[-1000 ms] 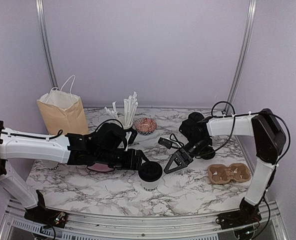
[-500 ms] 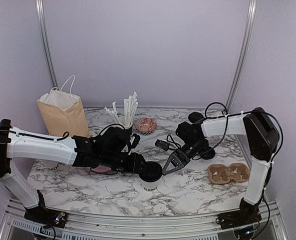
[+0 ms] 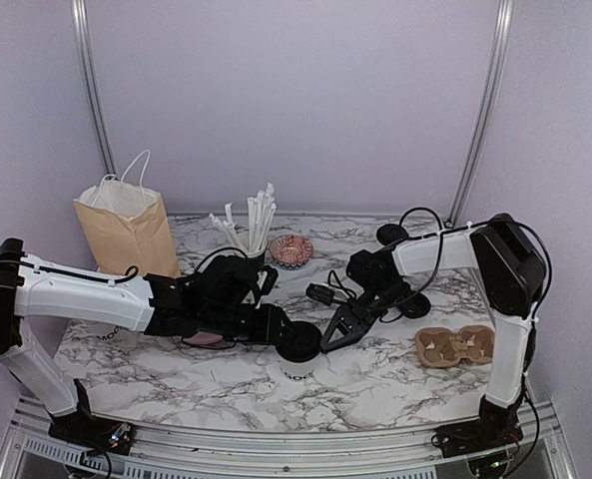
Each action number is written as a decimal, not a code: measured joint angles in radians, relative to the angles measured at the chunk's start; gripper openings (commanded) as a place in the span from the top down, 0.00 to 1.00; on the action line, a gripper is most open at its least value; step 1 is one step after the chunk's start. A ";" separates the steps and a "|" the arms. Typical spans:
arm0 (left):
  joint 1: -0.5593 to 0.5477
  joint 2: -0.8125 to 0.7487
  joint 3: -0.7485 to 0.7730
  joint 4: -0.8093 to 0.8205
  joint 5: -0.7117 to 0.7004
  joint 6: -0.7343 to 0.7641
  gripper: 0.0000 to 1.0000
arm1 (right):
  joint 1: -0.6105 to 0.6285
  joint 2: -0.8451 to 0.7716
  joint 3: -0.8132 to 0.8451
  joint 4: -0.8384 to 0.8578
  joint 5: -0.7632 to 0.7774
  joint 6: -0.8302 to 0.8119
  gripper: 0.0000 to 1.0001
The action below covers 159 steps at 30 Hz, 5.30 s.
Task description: Pack the takeout coffee
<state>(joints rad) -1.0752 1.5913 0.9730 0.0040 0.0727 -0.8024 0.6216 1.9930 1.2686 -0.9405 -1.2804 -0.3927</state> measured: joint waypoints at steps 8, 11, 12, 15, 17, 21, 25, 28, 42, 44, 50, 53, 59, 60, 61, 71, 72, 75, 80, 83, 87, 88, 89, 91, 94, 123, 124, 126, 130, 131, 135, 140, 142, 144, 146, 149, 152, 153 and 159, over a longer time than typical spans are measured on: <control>0.000 0.000 -0.008 0.016 -0.002 -0.002 0.61 | -0.001 0.028 0.028 -0.029 -0.001 0.001 0.57; 0.001 0.000 -0.010 0.019 -0.005 -0.002 0.61 | -0.001 0.029 0.034 -0.033 0.012 0.032 0.65; 0.001 0.000 -0.011 0.021 -0.006 -0.002 0.61 | -0.001 0.028 0.034 -0.031 0.020 0.053 0.66; 0.001 0.000 -0.014 0.026 -0.011 -0.002 0.61 | 0.000 0.027 0.031 -0.003 0.047 0.113 0.69; 0.001 0.000 -0.018 0.032 -0.014 -0.002 0.61 | 0.000 0.024 0.033 -0.002 0.055 0.141 0.70; 0.003 -0.003 -0.028 0.047 -0.031 -0.003 0.59 | 0.000 0.026 0.066 -0.019 0.076 0.149 0.71; 0.007 -0.012 -0.028 0.039 -0.052 0.006 0.43 | 0.000 0.034 0.125 -0.042 0.116 0.084 0.63; 0.001 -0.026 -0.026 0.001 -0.061 0.028 0.34 | 0.000 0.033 0.161 -0.040 0.160 0.031 0.60; 0.008 -0.170 0.008 -0.171 -0.163 0.080 0.39 | 0.004 -0.131 0.099 -0.036 0.281 -0.057 0.38; 0.031 -0.170 0.008 -0.172 -0.156 0.087 0.39 | 0.020 -0.146 0.073 -0.034 0.280 -0.056 0.36; 0.074 -0.140 0.027 -0.164 -0.105 0.127 0.34 | 0.100 -0.138 0.047 -0.026 0.289 -0.053 0.34; 0.073 -0.100 0.049 -0.153 -0.065 0.143 0.38 | 0.123 -0.119 0.051 -0.022 0.301 -0.044 0.35; 0.073 -0.029 0.055 -0.122 0.004 0.156 0.47 | 0.119 -0.051 0.075 -0.016 0.330 -0.017 0.37; 0.073 -0.027 0.052 -0.117 0.010 0.155 0.47 | 0.115 -0.045 0.080 -0.015 0.334 -0.011 0.38; 0.073 -0.027 0.049 -0.110 0.018 0.154 0.48 | 0.112 -0.040 0.085 -0.015 0.337 -0.008 0.39; 0.069 -0.056 -0.022 -0.061 0.040 0.105 0.54 | -0.013 0.006 0.158 0.013 0.352 0.042 0.43; 0.068 -0.064 -0.030 -0.057 0.039 0.097 0.54 | -0.023 0.008 0.161 0.017 0.354 0.045 0.43; 0.065 -0.088 -0.052 -0.055 0.029 0.079 0.56 | -0.040 0.008 0.161 0.024 0.355 0.047 0.41; 0.060 -0.119 -0.077 -0.054 0.010 0.049 0.58 | -0.030 -0.010 0.143 0.021 0.311 0.026 0.36; 0.057 -0.119 -0.077 -0.052 0.003 0.039 0.59 | 0.000 -0.041 0.121 0.010 0.284 0.006 0.36; 0.055 -0.116 -0.077 -0.040 -0.002 0.025 0.64 | 0.076 -0.054 0.120 0.005 0.275 -0.001 0.36; 0.055 -0.113 -0.077 -0.034 -0.002 0.022 0.64 | 0.092 -0.053 0.120 0.005 0.276 0.000 0.36; 0.054 -0.108 -0.077 -0.028 -0.003 0.019 0.65 | 0.106 -0.053 0.120 0.003 0.275 0.000 0.36; 0.053 -0.105 -0.077 -0.021 -0.003 0.009 0.66 | 0.121 -0.048 0.126 0.000 0.275 0.002 0.37; 0.052 -0.104 -0.080 -0.014 -0.006 -0.002 0.67 | 0.118 -0.027 0.144 -0.006 0.275 0.008 0.38; 0.051 -0.117 -0.099 0.003 -0.036 0.015 0.50 | -0.035 0.126 0.209 0.008 0.319 0.068 0.45; 0.051 -0.120 -0.098 -0.011 -0.042 0.020 0.48 | -0.035 0.108 0.208 0.002 0.320 0.057 0.45; 0.051 -0.135 -0.097 -0.044 -0.063 0.029 0.47 | -0.034 0.072 0.203 -0.002 0.324 0.043 0.44; 0.054 -0.209 -0.096 -0.090 -0.125 0.035 0.51 | -0.034 -0.011 0.182 -0.006 0.343 0.021 0.43; 0.057 -0.228 -0.096 -0.092 -0.135 0.035 0.55 | -0.034 -0.025 0.180 -0.007 0.345 0.017 0.42; 0.086 -0.273 -0.096 -0.087 -0.146 0.031 0.64 | -0.028 -0.062 0.179 -0.020 0.345 -0.005 0.40; 0.116 -0.229 -0.096 -0.076 -0.099 0.016 0.66 | 0.008 -0.065 0.179 -0.037 0.352 -0.016 0.40; 0.116 -0.211 -0.097 -0.074 -0.072 0.007 0.66 | 0.033 -0.063 0.181 -0.043 0.352 -0.016 0.41; 0.116 -0.201 -0.105 -0.059 -0.043 -0.004 0.66 | 0.047 -0.053 0.190 -0.052 0.351 -0.018 0.41; 0.116 -0.196 -0.115 -0.039 -0.011 -0.017 0.67 | 0.058 -0.033 0.204 -0.060 0.346 -0.020 0.41; 0.116 -0.187 -0.124 -0.012 0.023 -0.029 0.70 | 0.059 -0.002 0.224 -0.070 0.340 -0.023 0.41; 0.116 -0.176 -0.126 0.000 0.035 -0.037 0.72 | 0.059 0.025 0.245 -0.075 0.334 -0.024 0.42; 0.116 -0.174 -0.127 0.002 0.036 -0.040 0.72 | 0.059 0.031 0.251 -0.077 0.329 -0.025 0.42; 0.116 -0.168 -0.137 0.014 0.041 -0.045 0.74 | 0.059 0.046 0.271 -0.088 0.314 -0.027 0.43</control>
<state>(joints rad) -0.9592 1.4231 0.8360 0.0177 0.1139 -0.8474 0.6807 2.0388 1.5394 -1.0283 -0.9668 -0.4202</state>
